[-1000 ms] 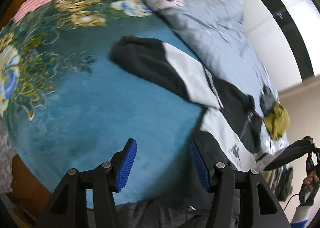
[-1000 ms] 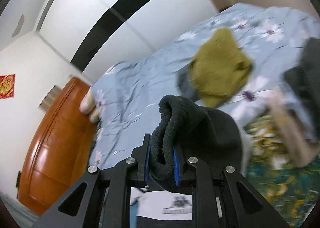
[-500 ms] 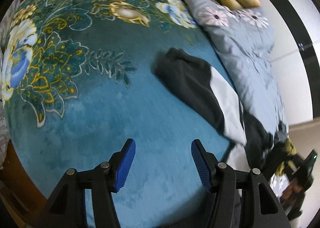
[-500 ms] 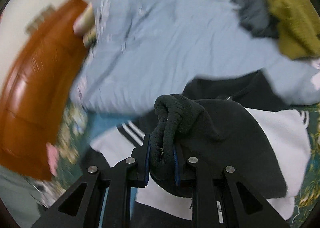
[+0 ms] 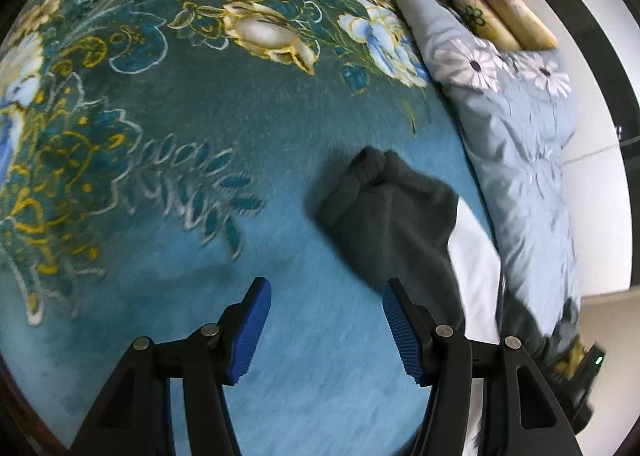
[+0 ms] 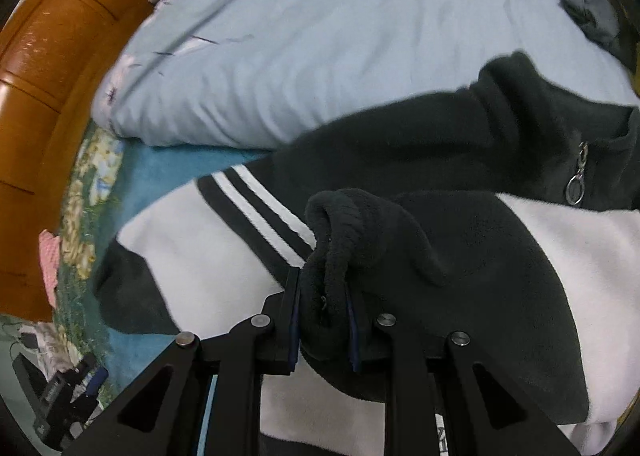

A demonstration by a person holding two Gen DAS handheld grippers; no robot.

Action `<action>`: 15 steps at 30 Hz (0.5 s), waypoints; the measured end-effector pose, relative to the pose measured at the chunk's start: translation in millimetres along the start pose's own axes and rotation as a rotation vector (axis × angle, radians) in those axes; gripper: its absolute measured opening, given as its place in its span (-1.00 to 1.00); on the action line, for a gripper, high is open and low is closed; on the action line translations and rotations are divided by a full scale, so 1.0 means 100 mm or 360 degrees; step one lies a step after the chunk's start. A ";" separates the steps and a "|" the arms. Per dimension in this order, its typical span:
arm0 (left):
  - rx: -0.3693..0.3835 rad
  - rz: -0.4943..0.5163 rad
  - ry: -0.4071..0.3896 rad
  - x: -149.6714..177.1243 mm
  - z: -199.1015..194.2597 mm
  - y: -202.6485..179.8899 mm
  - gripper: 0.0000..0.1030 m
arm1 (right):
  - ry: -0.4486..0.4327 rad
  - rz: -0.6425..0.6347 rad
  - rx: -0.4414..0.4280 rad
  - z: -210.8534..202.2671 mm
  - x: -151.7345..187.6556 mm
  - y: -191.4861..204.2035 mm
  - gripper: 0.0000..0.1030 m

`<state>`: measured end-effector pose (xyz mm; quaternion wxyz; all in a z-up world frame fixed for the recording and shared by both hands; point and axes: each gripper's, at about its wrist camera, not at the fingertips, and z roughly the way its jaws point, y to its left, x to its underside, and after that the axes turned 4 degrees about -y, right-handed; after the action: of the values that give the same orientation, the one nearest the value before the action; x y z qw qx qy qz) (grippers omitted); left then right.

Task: Fold clothes

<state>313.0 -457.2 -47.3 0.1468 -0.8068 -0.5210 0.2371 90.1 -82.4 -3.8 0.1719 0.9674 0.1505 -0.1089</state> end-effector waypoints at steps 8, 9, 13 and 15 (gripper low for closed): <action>0.0045 -0.0095 -0.0004 -0.24 0.28 -0.02 0.21 | 0.0004 0.0003 -0.0057 -0.01 0.02 -0.04 0.11; 0.0034 -0.0091 0.0002 -0.27 0.32 -0.03 0.21 | -0.0021 0.0010 -0.0071 -0.08 0.02 -0.07 0.12; -0.0006 -0.0078 0.0042 -0.33 0.49 -0.05 0.21 | -0.0133 0.0067 -0.0148 -0.53 0.09 -0.28 0.14; -0.0030 -0.0082 0.0045 -0.33 0.55 -0.07 0.18 | -0.0168 0.0089 -0.0143 -0.73 0.15 -0.41 0.15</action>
<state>267.0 -485.2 -82.5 0.1525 -0.7978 -0.5416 0.2168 102.0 -15.3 47.4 0.2259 0.9555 0.1188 -0.1482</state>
